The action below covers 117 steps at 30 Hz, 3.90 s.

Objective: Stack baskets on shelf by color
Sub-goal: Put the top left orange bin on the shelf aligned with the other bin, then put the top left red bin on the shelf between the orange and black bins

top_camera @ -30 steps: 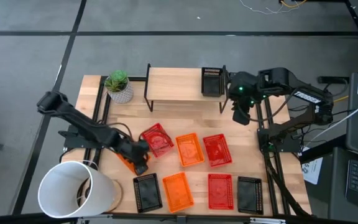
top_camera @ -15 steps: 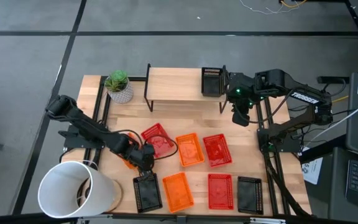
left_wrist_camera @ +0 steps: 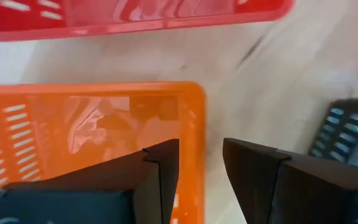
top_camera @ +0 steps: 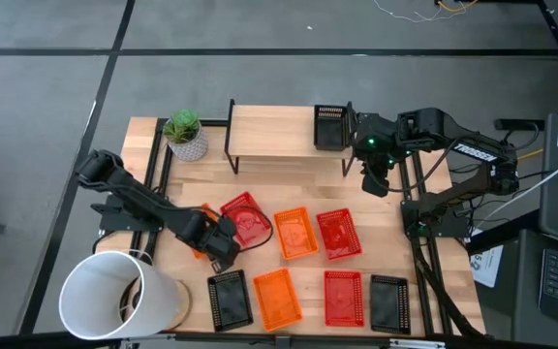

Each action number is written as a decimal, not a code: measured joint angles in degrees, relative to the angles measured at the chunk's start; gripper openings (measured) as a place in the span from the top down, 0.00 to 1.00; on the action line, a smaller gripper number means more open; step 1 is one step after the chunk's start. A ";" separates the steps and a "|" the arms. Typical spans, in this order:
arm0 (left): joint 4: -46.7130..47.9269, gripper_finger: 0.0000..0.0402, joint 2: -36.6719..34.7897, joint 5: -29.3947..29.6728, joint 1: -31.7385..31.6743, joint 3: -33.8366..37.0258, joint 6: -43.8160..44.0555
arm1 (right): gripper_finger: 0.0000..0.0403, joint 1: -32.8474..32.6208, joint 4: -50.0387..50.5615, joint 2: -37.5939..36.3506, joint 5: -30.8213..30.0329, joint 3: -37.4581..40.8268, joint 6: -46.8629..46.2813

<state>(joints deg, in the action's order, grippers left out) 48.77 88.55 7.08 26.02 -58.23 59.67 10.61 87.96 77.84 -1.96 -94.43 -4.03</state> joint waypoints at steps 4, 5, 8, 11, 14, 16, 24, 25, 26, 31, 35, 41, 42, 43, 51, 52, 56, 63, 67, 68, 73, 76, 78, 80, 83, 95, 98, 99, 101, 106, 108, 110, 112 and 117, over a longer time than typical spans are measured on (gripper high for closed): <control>0.00 0.71 1.59 -0.87 0.00 -0.05 0.01 | 0.74 0.00 -0.01 0.02 -0.02 0.00 0.17; 0.07 0.71 1.87 -0.83 0.00 -0.05 0.03 | 0.74 0.00 -0.02 0.02 -0.04 -0.01 0.17; 0.15 0.71 3.88 -0.34 0.00 -0.05 0.05 | 0.74 0.00 -0.02 0.02 -0.09 0.00 0.04; 0.11 0.71 6.53 0.26 0.00 -0.05 0.20 | 0.74 0.00 -0.04 0.02 -0.09 0.00 0.02; 0.11 0.73 8.59 -0.75 0.03 -0.04 0.54 | 0.74 0.00 -0.04 0.02 -0.09 -0.02 0.02; 0.31 0.79 8.76 -1.73 0.31 -0.03 1.95 | 0.74 0.00 -0.04 0.02 -0.07 0.00 0.02; 11.95 0.99 2.48 -2.25 1.25 -5.77 4.71 | 0.74 0.02 -0.37 0.02 -0.07 -0.02 0.02; 13.92 1.00 1.87 -2.74 1.40 -7.15 4.70 | 0.74 0.00 -0.35 0.02 -0.07 -0.02 0.00; 15.97 1.00 1.37 -3.30 1.51 -8.89 4.68 | 0.74 0.02 -0.35 0.02 -0.07 -0.02 0.01; 21.44 1.00 -1.81 -1.63 1.28 -18.24 0.38 | 0.74 0.01 -0.33 0.02 -0.04 -0.02 0.05; 21.19 1.00 -2.32 1.72 -0.79 -25.90 -9.25 | 0.74 0.02 -0.31 0.02 0.04 -0.02 0.02; 20.91 1.00 -2.41 10.93 -7.32 -35.39 -31.32 | 0.74 0.02 -0.31 0.04 0.03 -0.02 0.02; 20.92 1.00 -2.42 12.60 -8.92 -36.31 -34.19 | 0.74 0.00 -0.31 0.04 0.02 -0.02 0.01; 21.09 1.00 -2.42 13.71 -10.69 -37.10 -37.00 | 0.74 0.02 -0.31 0.04 0.02 -0.02 0.02; 21.54 1.00 -1.86 9.06 -29.21 -39.32 -55.57 | 0.74 0.02 -0.31 0.04 0.02 -0.02 0.11; 21.54 1.00 -1.57 8.40 -31.37 -39.31 -57.63 | 0.74 0.02 -0.31 0.04 0.02 -0.02 0.11; 19.90 1.00 -0.71 6.30 -38.44 -39.37 -67.83 | 0.74 0.02 -0.31 0.04 0.00 -0.02 0.17; 18.31 1.00 3.56 0.62 -46.65 -39.21 -70.87 | 0.74 0.02 -0.31 0.04 -0.02 -0.02 0.22; 15.76 1.00 7.47 0.84 -48.49 -39.26 -74.97 | 0.74 0.01 -0.70 0.04 -0.02 -0.02 1.54; 15.85 1.00 8.43 0.81 -48.91 -39.26 -75.88 | 0.74 0.02 -0.87 0.04 -0.02 -0.02 1.74; 15.65 1.00 11.63 1.13 -50.58 -39.24 -77.16 | 0.74 0.02 -1.14 0.04 -0.02 -0.02 1.44; 15.61 1.00 12.32 1.93 -50.66 -39.24 -78.43 | 0.74 0.00 -1.11 0.04 -0.02 -0.02 1.46; 15.71 1.00 12.33 2.04 -50.72 -39.24 -79.39 | 0.74 0.00 -1.13 0.04 -0.01 -0.02 1.49; 15.71 1.00 12.33 2.30 -50.52 -39.24 -79.75 | 0.74 0.02 -1.11 0.04 -0.02 -0.02 1.49; 15.69 1.00 12.33 2.44 -50.33 -39.24 -79.79 | 0.74 0.02 -1.13 0.04 -0.02 -0.02 1.49; 15.61 0.84 12.33 2.41 -50.36 -39.24 -79.73 | 0.74 0.01 -1.11 0.04 -0.02 -0.02 1.68; 15.46 0.80 12.33 2.45 -50.15 -39.24 -79.44 | 0.74 0.02 -1.11 0.04 -0.02 -0.02 1.68; 15.47 0.79 12.28 2.55 -50.00 -39.24 -79.42 | 0.74 0.02 -1.11 0.04 -0.02 -0.02 1.68; 15.48 0.77 12.00 2.58 -49.72 -39.27 -79.41 | 0.74 0.02 -1.12 0.04 0.00 -0.02 1.68; 17.69 0.75 11.98 3.98 -49.26 -42.72 -79.36 | 0.74 0.01 -1.11 0.04 -0.02 -0.02 1.66; 18.55 0.74 11.98 4.34 -49.16 -44.55 -79.36 | 0.74 0.00 -1.11 0.04 0.00 -0.02 1.56; 19.79 0.74 11.98 4.45 -48.90 -46.68 -79.33 | 0.74 0.00 -1.11 0.04 0.00 -0.02 1.53; 21.88 0.74 11.98 4.40 -48.57 -49.71 -78.68 | 0.74 0.02 -1.09 0.04 -0.02 -0.02 1.53; 28.81 0.74 11.90 2.93 -46.90 -56.07 -66.64 | 0.74 0.00 -1.09 0.04 0.00 -0.02 1.27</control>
<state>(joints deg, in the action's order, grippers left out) 77.58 100.44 10.02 -20.88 -114.31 -6.97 10.61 86.87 77.89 -1.96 -94.45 -2.77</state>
